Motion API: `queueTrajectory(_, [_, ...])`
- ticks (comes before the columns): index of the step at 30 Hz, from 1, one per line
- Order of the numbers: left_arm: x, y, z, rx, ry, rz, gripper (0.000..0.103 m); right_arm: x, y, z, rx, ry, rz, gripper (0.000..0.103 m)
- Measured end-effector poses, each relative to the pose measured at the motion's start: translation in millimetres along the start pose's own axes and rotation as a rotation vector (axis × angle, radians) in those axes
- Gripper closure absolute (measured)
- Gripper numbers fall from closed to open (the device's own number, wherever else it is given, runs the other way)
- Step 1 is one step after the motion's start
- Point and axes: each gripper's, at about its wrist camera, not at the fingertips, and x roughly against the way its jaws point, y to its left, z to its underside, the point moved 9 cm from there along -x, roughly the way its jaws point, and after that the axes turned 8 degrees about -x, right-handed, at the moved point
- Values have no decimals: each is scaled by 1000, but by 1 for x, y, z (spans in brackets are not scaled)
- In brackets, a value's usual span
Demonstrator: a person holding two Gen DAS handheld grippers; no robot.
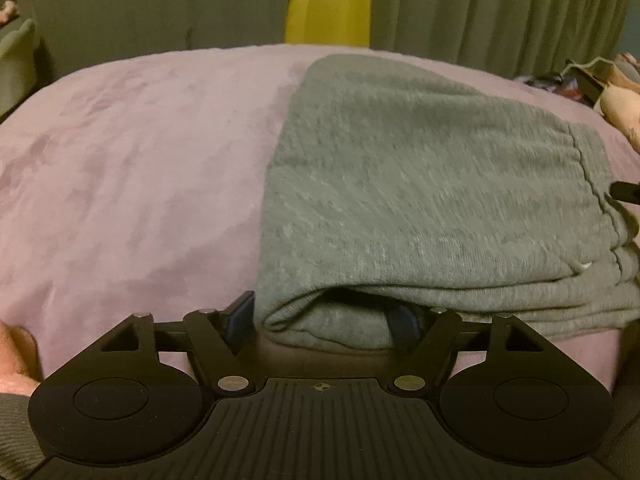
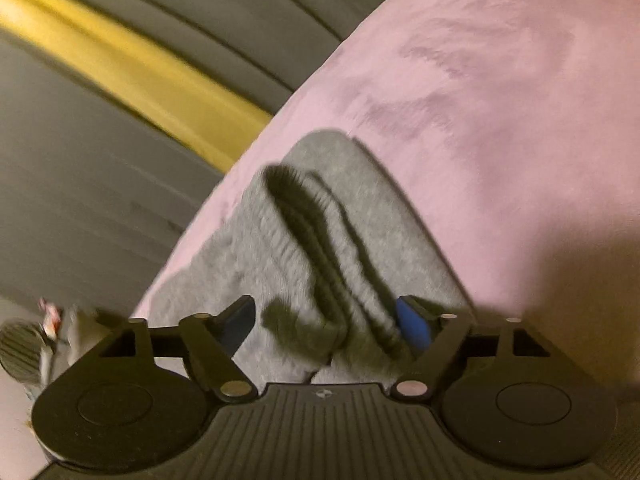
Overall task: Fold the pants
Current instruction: 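Lower the cuff end onto the pants and open the right tool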
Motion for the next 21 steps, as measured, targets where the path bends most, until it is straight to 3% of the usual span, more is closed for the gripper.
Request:
queueTrajectory(5, [1,3,0,4,-1,-8,25,-8,14,8,132,-13,87,21])
queueTrajectory(11, [2,6,-1,19,-5,-12,24,23,17,-5,59,-115,43,23])
queueTrajectory(14, [6,0,-1,15,1,45,26,41,21,-4,37,-124,-3,44])
queueTrajectory(17, [17,-2,-2,14,-24,88,26,44,23,5,-14,-69,-58,56])
queueTrajectory(21, [31,10,-1,130,-48,162,25,29,20,21,-43,-1,-35,56])
